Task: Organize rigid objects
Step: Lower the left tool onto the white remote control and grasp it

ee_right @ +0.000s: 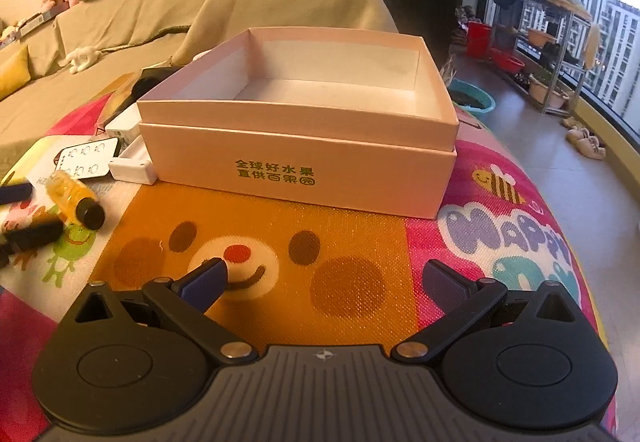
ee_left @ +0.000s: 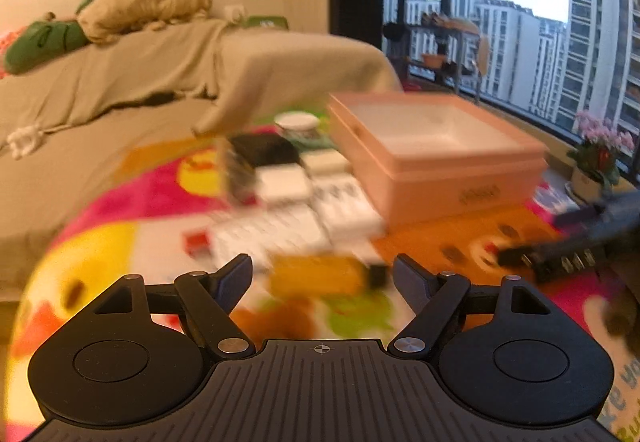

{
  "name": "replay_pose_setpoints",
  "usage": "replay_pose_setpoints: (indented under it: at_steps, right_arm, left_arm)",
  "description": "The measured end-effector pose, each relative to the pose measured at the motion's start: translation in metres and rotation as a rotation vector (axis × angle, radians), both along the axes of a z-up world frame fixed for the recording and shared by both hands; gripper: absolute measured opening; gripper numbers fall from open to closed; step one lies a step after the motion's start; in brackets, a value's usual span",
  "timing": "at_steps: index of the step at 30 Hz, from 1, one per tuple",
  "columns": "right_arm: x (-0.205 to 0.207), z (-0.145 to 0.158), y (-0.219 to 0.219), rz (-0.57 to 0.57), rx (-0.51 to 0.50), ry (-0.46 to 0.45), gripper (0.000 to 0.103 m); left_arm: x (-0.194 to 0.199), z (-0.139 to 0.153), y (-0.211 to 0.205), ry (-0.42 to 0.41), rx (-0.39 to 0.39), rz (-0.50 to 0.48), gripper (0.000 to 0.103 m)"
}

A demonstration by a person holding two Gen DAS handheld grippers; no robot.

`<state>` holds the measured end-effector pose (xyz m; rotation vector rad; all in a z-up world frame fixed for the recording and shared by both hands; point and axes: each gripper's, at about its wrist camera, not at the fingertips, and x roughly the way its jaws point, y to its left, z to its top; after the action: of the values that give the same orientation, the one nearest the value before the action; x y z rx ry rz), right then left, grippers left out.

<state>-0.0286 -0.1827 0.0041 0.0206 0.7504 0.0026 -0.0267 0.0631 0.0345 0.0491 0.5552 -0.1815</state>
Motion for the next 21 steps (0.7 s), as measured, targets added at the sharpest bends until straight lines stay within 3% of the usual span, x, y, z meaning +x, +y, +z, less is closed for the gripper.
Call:
replay_pose_setpoints:
  at_steps: [3,7,9,15,21]
  right_arm:
    - [-0.001,0.000,0.000,-0.001,0.002,-0.002,0.103]
    - [-0.001,-0.001,0.000,0.012,0.002,-0.003,0.103]
    - [-0.002,-0.001,0.000,0.023,0.000,-0.003,0.103]
    - [-0.003,-0.001,-0.001,0.029,0.001,-0.007,0.103]
    - [-0.003,0.000,-0.001,0.030,0.001,-0.009,0.103]
  left_arm:
    - [0.029,0.008,0.019,0.006,-0.024,-0.008,0.082]
    - [0.075,0.000,0.040,0.116,-0.139,-0.035,0.081]
    - [0.084,-0.007,0.045,0.178,-0.185,-0.053,0.072]
    - [0.054,-0.012,0.046,0.234,-0.262,-0.161,0.065]
    - [0.020,-0.009,0.034,0.267,-0.260,-0.241,0.066]
